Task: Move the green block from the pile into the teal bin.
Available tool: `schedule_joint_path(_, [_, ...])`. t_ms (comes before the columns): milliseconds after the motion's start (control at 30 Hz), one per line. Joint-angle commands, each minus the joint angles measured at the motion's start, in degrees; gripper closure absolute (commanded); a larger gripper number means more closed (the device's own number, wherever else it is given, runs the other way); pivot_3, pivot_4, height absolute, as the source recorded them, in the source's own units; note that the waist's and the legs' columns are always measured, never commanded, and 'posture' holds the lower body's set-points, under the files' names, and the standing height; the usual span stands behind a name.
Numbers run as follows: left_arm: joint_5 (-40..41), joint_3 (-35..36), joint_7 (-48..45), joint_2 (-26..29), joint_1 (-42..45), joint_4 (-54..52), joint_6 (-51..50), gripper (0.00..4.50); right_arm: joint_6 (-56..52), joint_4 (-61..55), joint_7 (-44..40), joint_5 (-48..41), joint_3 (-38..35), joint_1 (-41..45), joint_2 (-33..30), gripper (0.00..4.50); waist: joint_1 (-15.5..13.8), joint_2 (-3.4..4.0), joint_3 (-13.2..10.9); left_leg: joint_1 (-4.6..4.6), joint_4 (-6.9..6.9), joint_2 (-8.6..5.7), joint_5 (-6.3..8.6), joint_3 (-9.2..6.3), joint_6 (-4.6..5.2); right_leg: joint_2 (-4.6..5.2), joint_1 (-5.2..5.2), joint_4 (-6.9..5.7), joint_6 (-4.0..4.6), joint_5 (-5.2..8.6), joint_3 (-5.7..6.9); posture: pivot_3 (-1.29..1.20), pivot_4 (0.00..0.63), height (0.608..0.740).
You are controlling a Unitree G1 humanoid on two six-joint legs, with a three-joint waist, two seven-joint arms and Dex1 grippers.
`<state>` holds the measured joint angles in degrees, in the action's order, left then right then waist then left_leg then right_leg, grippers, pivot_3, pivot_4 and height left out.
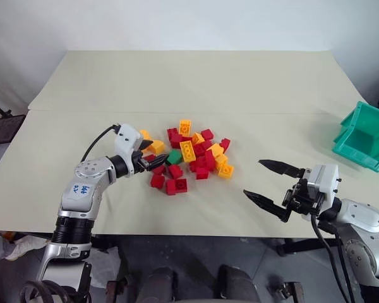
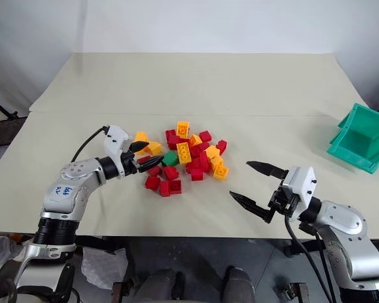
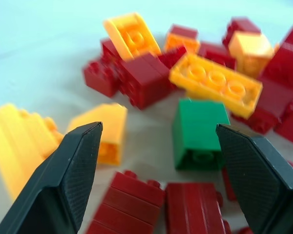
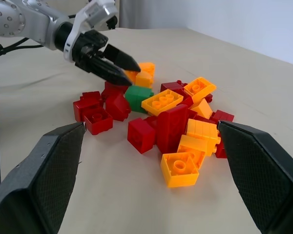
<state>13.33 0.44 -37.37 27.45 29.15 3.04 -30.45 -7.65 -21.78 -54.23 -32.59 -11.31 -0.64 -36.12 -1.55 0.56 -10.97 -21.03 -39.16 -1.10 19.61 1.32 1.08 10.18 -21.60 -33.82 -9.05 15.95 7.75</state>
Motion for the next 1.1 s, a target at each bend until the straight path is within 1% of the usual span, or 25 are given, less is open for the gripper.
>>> schedule_joint_path(33, [0.6, -0.8, -1.8, 0.7, -0.2, -1.4, -0.5, 0.55, 0.7, -0.3, 0.2, 0.1, -0.2, 0.5, 0.2, 0.00, 0.0, 0.01, 0.0, 0.02, 0.00, 0.00, 0.00, 0.01, 0.00, 0.00, 0.00, -0.01, 0.00, 0.00, -0.01, 0.00, 0.150, 0.740])
schedule_joint_path(100, [1.6, -1.0, -2.8, 0.1, -0.1, -2.1, -0.5, 0.55, 0.8, -0.3, 0.2, 0.2, -0.1, 0.5, 0.3, 0.00, 0.0, 0.00, 0.0, 0.02, 0.00, 0.00, 0.00, 0.01, 0.00, 0.00, 0.00, -0.01, 0.00, 0.00, -0.02, 0.00, 0.150, 0.740])
schedule_joint_path(267, [0.8, -2.5, -2.7, 0.0, 0.2, -1.7, -2.2, 0.55, 0.7, -0.6, 0.4, 0.3, -0.1, 0.4, 0.6, 0.00, 0.0, 0.01, 0.0, 0.02, 0.00, 0.00, 0.00, 0.01, 0.00, 0.00, 0.00, -0.01, 0.00, 0.00, -0.03, 0.00, 0.150, 0.740])
schedule_joint_path(367, [0.4, -3.8, -2.5, -1.2, 1.0, -0.8, -2.3, 0.55, 0.6, -0.6, 0.4, 0.4, -0.1, 0.5, 0.6, 0.00, -0.1, 0.00, 0.0, 0.04, 0.00, -0.01, 0.00, 0.02, 0.01, 0.00, 0.01, -0.02, 0.00, 0.00, -0.05, 0.00, 0.150, 0.740])
schedule_joint_path(467, [-2.4, -5.5, -0.1, -1.6, 2.5, 1.1, -3.5, 0.55, 0.5, -0.7, 0.4, 0.2, -0.3, 0.6, 0.4, 0.00, -0.2, -0.01, 0.0, 0.02, -0.01, -0.02, -0.01, 0.02, 0.01, 0.01, 0.01, -0.01, 0.00, 0.00, -0.05, 0.00, 0.150, 0.740])
schedule_joint_path(533, [-2.6, -5.8, 0.2, -1.4, 2.8, 1.3, -4.5, 0.55, 0.5, -0.7, 0.2, 0.1, -0.7, 0.5, 0.1, 0.00, 0.0, 0.00, 0.0, 0.04, -0.01, -0.02, -0.01, 0.03, 0.01, 0.01, 0.01, -0.02, 0.00, 0.00, -0.05, 0.00, 0.150, 0.740])
schedule_joint_path(567, [-2.5, -5.8, -0.1, -1.3, 2.8, 1.1, -4.7, 0.95, 0.5, -0.7, 0.1, 0.1, -0.9, 0.4, 0.0, 0.00, 0.0, 0.00, 0.0, 0.04, -0.01, -0.01, -0.01, 0.04, 0.01, 0.00, 0.01, -0.02, 0.00, 0.00, -0.05, 0.00, 0.150, 0.740])
schedule_joint_path(600, [-2.3, -5.8, -0.2, -1.3, 2.8, 0.8, -4.6, 1.12, 0.5, -0.7, 0.0, 0.1, -1.0, 0.3, 0.0, 0.00, 0.0, -0.01, 0.0, 0.05, -0.01, -0.01, -0.01, 0.04, 0.01, 0.00, 0.01, -0.02, 0.00, 0.00, -0.05, 0.00, 0.150, 0.740])
schedule_joint_path(800, [-2.3, -6.5, -1.9, 0.1, 3.2, 0.2, -4.3, 2.99, 0.4, -1.0, 0.2, 0.2, -1.1, 0.1, 0.0, 0.00, 0.1, -0.01, 0.0, 0.06, 0.00, 0.02, -0.01, 0.05, 0.01, -0.02, 0.01, -0.02, 0.00, 0.00, -0.07, 0.00, 0.150, 0.740])
schedule_joint_path(933, [-2.4, -6.3, -3.1, 1.7, 3.5, 1.0, -3.6, 3.02, 0.3, -1.0, 0.2, 0.1, -1.3, 0.1, -0.2, 0.00, 0.2, 0.00, 0.0, 0.06, 0.00, 0.02, -0.01, 0.06, 0.01, -0.02, 0.01, -0.02, 0.00, 0.00, -0.07, 0.00, 0.150, 0.740])
schedule_joint_path(1033, [-1.5, -4.8, -6.2, 3.6, 4.0, 2.9, 0.1, 3.02, 0.3, -1.1, 0.1, 0.0, -1.7, 0.0, -0.5, 0.00, 0.1, -0.01, 0.0, 0.06, 0.00, 0.02, -0.01, 0.06, 0.01, -0.02, 0.01, -0.01, 0.00, 0.00, -0.08, 0.00, 0.150, 0.740])
schedule_joint_path(1100, [0.2, -3.0, -10.3, 5.3, 4.7, 4.3, 4.2, 3.02, 0.2, -1.2, 0.1, -0.1, -2.0, -0.2, -0.6, 0.00, 0.2, -0.01, 0.0, 0.06, 0.00, 0.02, -0.01, 0.06, 0.01, -0.02, 0.01, -0.01, 0.00, 0.00, -0.07, 0.00, 0.150, 0.740])
